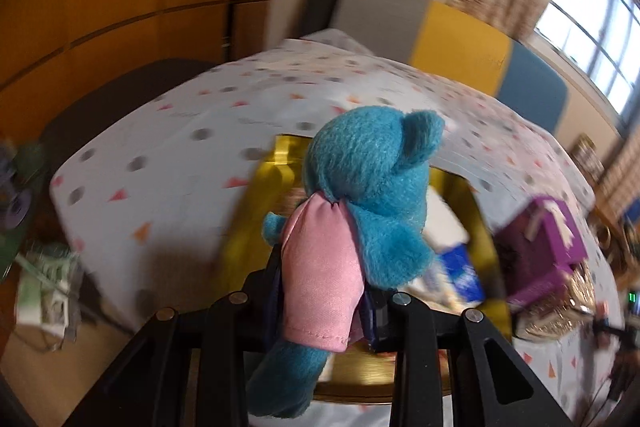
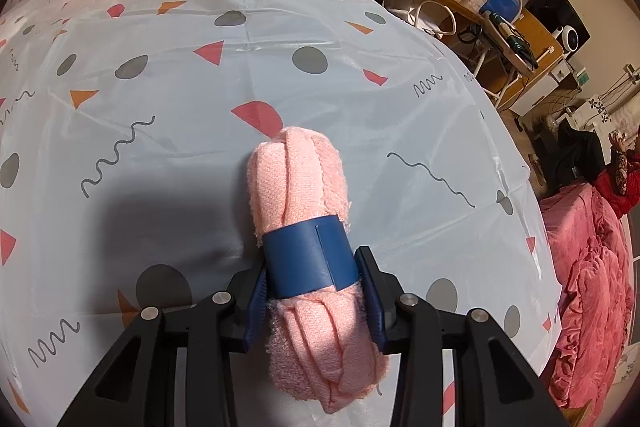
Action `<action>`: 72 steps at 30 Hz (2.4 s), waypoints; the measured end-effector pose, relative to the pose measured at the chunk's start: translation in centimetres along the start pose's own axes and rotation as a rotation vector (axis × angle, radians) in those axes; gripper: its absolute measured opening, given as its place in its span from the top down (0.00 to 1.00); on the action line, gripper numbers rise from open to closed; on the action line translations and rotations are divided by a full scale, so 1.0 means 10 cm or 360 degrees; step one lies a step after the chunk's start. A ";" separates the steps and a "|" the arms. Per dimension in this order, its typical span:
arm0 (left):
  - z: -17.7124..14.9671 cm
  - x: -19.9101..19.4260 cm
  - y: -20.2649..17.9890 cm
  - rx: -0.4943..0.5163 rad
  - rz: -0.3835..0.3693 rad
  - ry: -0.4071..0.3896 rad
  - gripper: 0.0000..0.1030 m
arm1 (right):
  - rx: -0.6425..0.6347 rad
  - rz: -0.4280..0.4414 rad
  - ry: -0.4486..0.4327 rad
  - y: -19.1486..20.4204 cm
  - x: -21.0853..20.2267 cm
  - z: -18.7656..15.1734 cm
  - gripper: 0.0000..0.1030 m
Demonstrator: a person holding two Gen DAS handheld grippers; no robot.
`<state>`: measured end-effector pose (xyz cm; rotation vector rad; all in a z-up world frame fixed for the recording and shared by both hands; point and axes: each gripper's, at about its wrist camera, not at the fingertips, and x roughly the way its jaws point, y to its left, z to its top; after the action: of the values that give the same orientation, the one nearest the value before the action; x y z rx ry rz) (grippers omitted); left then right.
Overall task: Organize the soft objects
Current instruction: 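Carry the blue plush bear into the gold tray and open the left tool, then carry the pink towel roll into the gold tray and open the right tool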
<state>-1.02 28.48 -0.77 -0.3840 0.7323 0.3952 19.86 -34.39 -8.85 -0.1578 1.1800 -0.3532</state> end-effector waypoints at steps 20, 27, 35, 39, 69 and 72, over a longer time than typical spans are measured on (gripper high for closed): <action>0.04 0.86 -0.17 -0.0172 -0.0105 0.0364 0.58 | -0.0038 -0.0019 -0.0007 0.09 -0.04 -0.01 0.61; 0.03 0.73 -0.17 -0.0112 -0.0030 0.0281 0.41 | -0.0049 -0.0025 -0.0010 0.12 -0.05 -0.02 0.61; -0.02 0.36 -0.10 -0.0054 0.0081 0.0102 0.39 | -0.0052 -0.0027 -0.0012 0.12 -0.05 -0.02 0.61; -0.06 0.17 -0.17 0.0011 0.0086 0.0040 0.39 | -0.0052 -0.0025 -0.0010 0.11 -0.05 -0.02 0.62; -0.29 -0.20 -0.88 0.0431 -0.0075 -0.0034 0.24 | 0.0077 0.0274 0.0110 0.09 -0.09 0.02 0.64; -0.30 -0.23 -0.86 0.0435 -0.0084 -0.0039 0.23 | 0.0114 0.0347 0.0130 0.16 -0.12 0.02 0.64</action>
<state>-0.20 19.16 0.50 -0.1404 0.7395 0.2453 19.96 -32.51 -8.17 0.0487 1.2500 -0.2109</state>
